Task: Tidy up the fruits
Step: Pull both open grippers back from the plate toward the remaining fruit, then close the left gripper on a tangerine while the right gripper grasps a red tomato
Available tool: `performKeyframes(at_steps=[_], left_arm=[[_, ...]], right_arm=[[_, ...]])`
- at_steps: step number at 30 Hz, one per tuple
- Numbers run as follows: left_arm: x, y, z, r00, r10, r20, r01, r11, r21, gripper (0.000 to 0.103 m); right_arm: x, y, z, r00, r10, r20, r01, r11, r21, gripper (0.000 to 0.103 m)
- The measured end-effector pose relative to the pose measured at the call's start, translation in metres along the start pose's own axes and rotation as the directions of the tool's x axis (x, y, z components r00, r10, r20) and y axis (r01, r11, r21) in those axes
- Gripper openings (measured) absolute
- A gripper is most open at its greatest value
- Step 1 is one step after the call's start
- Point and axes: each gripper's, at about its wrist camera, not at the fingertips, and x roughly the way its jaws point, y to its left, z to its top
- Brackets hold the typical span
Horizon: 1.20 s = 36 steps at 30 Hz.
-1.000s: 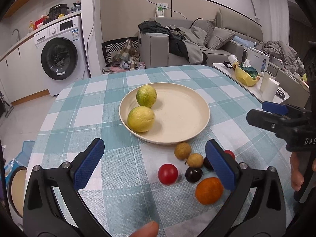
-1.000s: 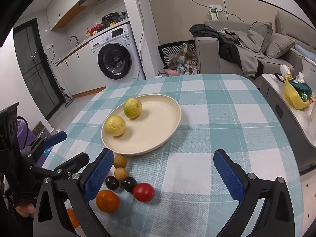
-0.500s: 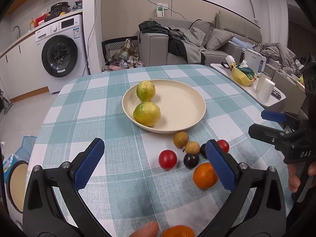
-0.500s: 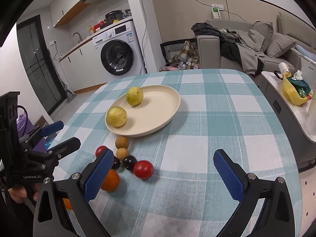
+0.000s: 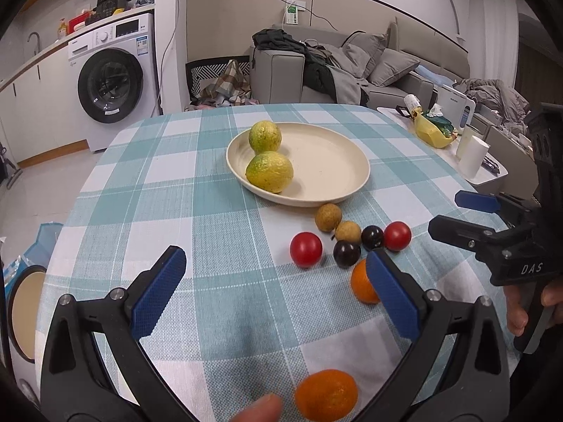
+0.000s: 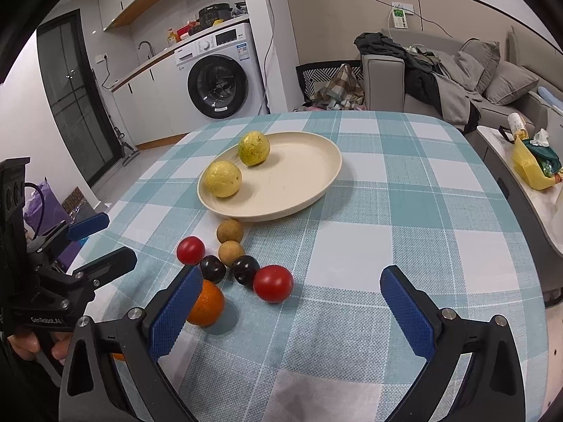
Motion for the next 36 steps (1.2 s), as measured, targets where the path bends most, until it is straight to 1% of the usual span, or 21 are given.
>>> performKeyframes(at_steps=[10,23,27,33,36], left_arm=[[0.007,0.006,-0.018,0.999,-0.011,-0.044,0.01,1.0,-0.018,0.102],[0.011,0.002,-0.025,0.998,-0.015,-0.061,0.015,1.0,0.0,0.102],[0.013,0.002,-0.025,0.997,-0.025,-0.067,0.026,1.0,0.0,0.102],[0.016,0.002,-0.029,0.994,-0.043,-0.096,0.044,0.999,0.009,0.102],[0.013,0.002,-0.031,0.993,-0.056,-0.1,0.057,0.998,0.011,0.102]], right_arm=[[0.005,0.006,-0.003,1.0,0.002,-0.02,-0.003,1.0,-0.019,0.103],[0.01,0.009,-0.007,0.999,-0.002,-0.045,0.001,0.999,-0.038,0.103],[0.013,0.008,-0.008,0.998,-0.006,-0.056,0.004,0.999,-0.043,0.103],[0.02,0.011,-0.011,0.996,-0.004,-0.086,-0.002,0.998,-0.061,0.103],[0.022,0.013,-0.012,0.995,-0.017,-0.094,0.01,0.997,-0.072,0.103]])
